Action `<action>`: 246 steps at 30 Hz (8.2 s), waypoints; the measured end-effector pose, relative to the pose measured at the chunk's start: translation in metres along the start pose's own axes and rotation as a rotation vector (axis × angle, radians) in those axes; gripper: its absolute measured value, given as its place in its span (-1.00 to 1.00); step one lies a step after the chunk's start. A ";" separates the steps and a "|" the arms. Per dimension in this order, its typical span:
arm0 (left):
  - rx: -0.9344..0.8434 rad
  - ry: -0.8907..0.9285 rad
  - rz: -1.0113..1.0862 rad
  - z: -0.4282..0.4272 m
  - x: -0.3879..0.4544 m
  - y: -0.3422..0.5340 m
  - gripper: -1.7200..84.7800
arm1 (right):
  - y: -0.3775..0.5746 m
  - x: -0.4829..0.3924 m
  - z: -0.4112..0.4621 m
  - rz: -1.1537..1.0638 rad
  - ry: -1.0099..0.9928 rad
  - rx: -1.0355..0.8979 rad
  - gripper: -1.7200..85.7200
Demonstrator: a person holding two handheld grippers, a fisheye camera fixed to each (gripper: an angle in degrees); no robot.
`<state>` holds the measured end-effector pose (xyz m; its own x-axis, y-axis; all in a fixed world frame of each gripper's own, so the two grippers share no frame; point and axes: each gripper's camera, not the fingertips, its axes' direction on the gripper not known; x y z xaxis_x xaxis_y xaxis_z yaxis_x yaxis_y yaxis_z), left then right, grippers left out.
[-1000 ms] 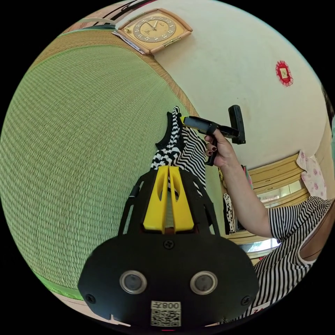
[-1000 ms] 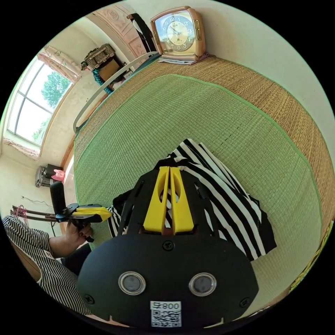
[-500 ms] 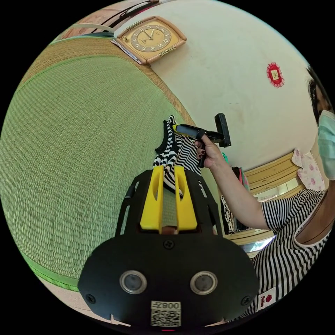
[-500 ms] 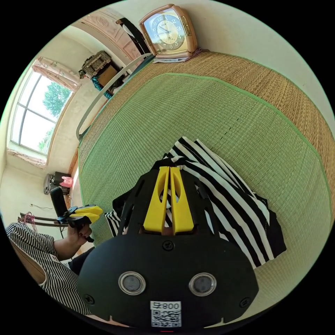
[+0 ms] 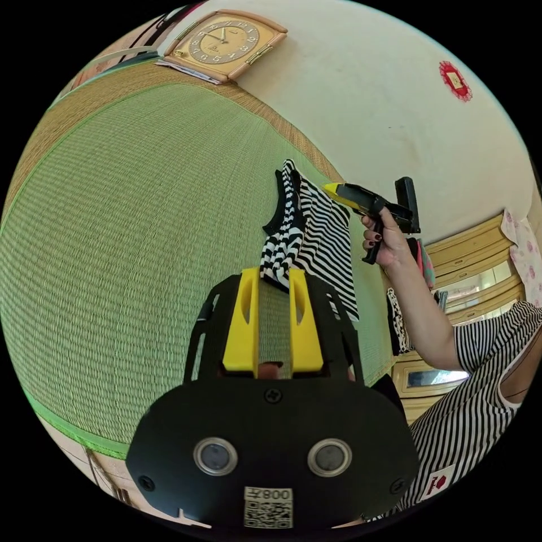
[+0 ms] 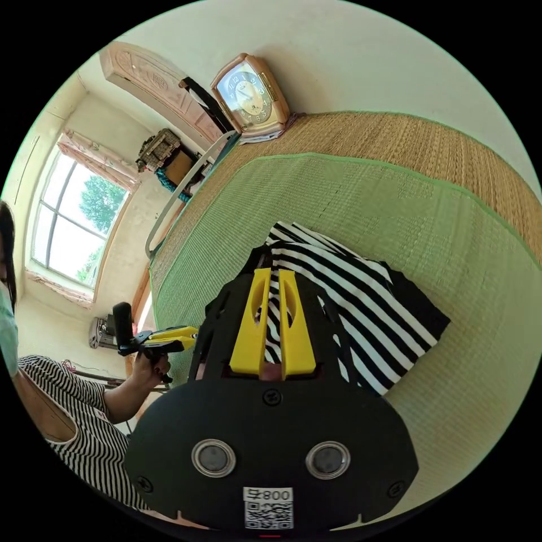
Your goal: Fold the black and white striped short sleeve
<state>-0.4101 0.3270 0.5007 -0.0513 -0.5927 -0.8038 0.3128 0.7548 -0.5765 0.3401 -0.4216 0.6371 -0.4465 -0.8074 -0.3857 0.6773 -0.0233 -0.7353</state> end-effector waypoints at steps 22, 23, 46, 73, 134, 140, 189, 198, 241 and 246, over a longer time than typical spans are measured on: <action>-0.324 0.335 0.021 0.099 0.077 0.020 -0.86 | 0.236 0.110 -0.118 0.460 -0.351 -0.078 -0.80; -0.315 0.337 0.013 0.098 0.075 0.020 -0.87 | 0.238 0.115 -0.121 0.467 -0.369 -0.075 -0.80; -0.217 0.438 -0.047 0.049 0.039 0.005 -0.94 | 0.279 0.167 -0.172 0.605 -0.691 0.062 -0.78; 0.116 0.644 -0.489 -0.030 -0.092 0.004 -0.70 | 0.245 0.114 -0.232 0.473 -0.791 0.148 -0.92; 0.059 0.586 -0.270 0.063 0.008 0.193 -0.90 | 0.517 -0.152 -0.400 0.395 -0.651 0.106 -0.93; 0.007 0.661 -0.137 0.107 0.065 0.210 -0.90 | 0.576 -0.180 -0.483 0.341 -0.642 0.247 -0.93; -0.917 0.488 0.390 0.979 0.411 0.265 -0.89 | 0.794 0.030 -0.796 0.934 0.427 0.157 -0.93; -0.863 0.536 0.465 0.997 0.397 0.244 -0.92 | 0.815 -0.008 -0.807 0.969 0.603 0.289 -0.95; -0.612 0.100 0.822 1.137 0.459 0.128 -0.87 | 0.711 -0.035 -0.683 0.628 0.559 0.285 -0.96; -0.651 0.117 0.782 1.141 0.452 0.111 -0.94 | 0.708 -0.034 -0.678 0.625 0.587 0.299 -0.96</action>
<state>0.6833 -0.1778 0.2410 -0.1572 0.1356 -0.9782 -0.2755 0.9452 0.1753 0.4382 -0.0108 -0.2487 -0.1179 -0.2960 -0.9479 0.9831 0.1001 -0.1535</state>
